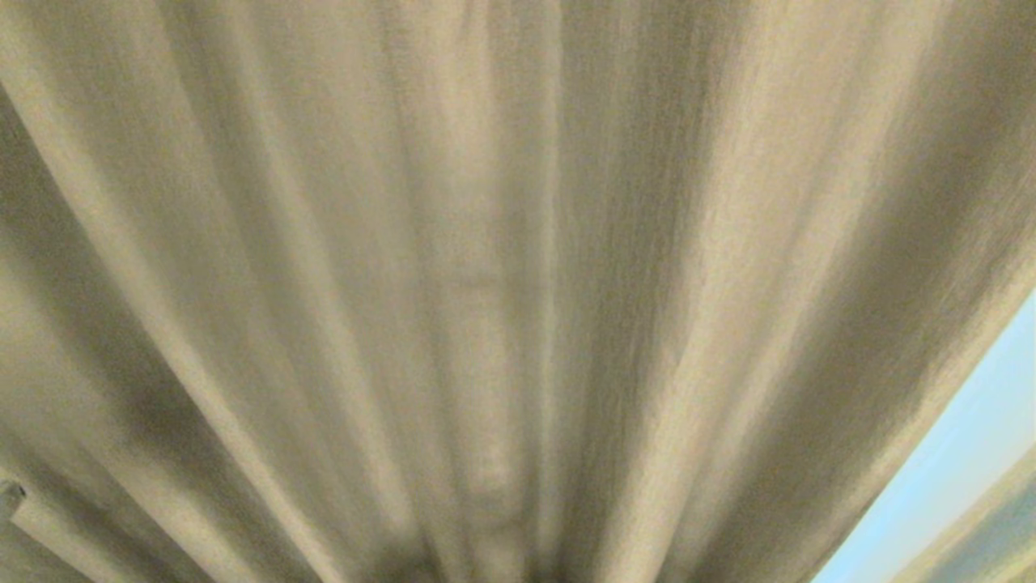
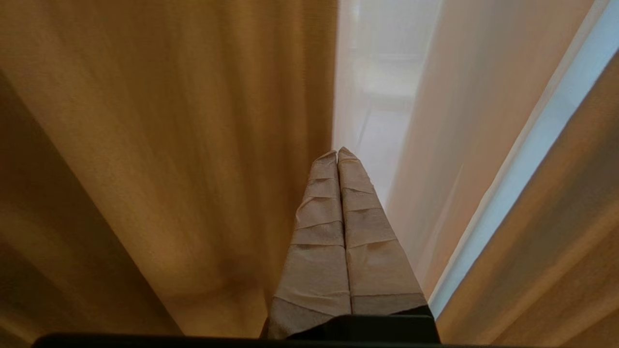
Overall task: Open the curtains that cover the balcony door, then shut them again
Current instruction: Close the outer curtains on both sides
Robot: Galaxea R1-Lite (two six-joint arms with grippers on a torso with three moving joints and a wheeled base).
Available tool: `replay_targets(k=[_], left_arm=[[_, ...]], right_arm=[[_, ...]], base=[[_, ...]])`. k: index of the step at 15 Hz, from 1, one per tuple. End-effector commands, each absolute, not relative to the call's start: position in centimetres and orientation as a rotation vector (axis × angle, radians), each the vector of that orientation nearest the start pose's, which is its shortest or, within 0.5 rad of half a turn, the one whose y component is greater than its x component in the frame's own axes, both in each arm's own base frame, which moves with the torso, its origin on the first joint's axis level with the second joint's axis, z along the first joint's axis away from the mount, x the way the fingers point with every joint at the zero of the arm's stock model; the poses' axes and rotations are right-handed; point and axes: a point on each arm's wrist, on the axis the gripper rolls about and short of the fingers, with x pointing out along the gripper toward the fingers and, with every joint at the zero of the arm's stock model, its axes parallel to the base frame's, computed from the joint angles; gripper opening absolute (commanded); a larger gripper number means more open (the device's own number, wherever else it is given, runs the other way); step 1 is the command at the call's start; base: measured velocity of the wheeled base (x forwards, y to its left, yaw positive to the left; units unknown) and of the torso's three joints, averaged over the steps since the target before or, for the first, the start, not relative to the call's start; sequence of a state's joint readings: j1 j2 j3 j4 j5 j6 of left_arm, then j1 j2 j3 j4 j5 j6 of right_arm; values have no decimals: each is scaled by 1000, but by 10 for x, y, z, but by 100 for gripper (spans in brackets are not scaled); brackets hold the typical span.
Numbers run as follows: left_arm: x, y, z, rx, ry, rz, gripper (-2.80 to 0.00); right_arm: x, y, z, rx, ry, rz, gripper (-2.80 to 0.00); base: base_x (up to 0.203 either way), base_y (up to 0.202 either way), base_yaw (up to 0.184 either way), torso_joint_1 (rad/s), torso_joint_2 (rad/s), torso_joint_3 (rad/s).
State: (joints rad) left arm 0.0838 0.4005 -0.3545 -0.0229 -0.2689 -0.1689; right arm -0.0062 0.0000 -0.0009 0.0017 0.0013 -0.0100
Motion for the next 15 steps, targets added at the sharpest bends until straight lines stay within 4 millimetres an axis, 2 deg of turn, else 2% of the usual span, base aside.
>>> replay_targets(k=[1, 7, 10, 12, 15], left_arm=[[-4, -3, 162, -110, 47, -134, -280], [-12, 0, 106, 19, 91, -41, -280], [-15, 0, 86, 43, 90, -36, -280], [-17, 0, 77, 44, 74, -23, -280], [-20, 0, 77, 44, 37, -22, -280]], right_arm=[[-23, 0, 75, -10, 3, -3, -280], [-23, 0, 76, -10, 2, -4, -280], [-23, 0, 75, -10, 3, -4, -280], [-23, 0, 76, -9, 2, -3, -280], [-23, 0, 75, -11, 3, -3, -280]], base=[[0, 0, 0, 0, 0, 0], [0, 0, 0, 0, 0, 0], [0, 0, 0, 0, 0, 0], [0, 0, 0, 0, 0, 0], [0, 0, 0, 0, 0, 0]])
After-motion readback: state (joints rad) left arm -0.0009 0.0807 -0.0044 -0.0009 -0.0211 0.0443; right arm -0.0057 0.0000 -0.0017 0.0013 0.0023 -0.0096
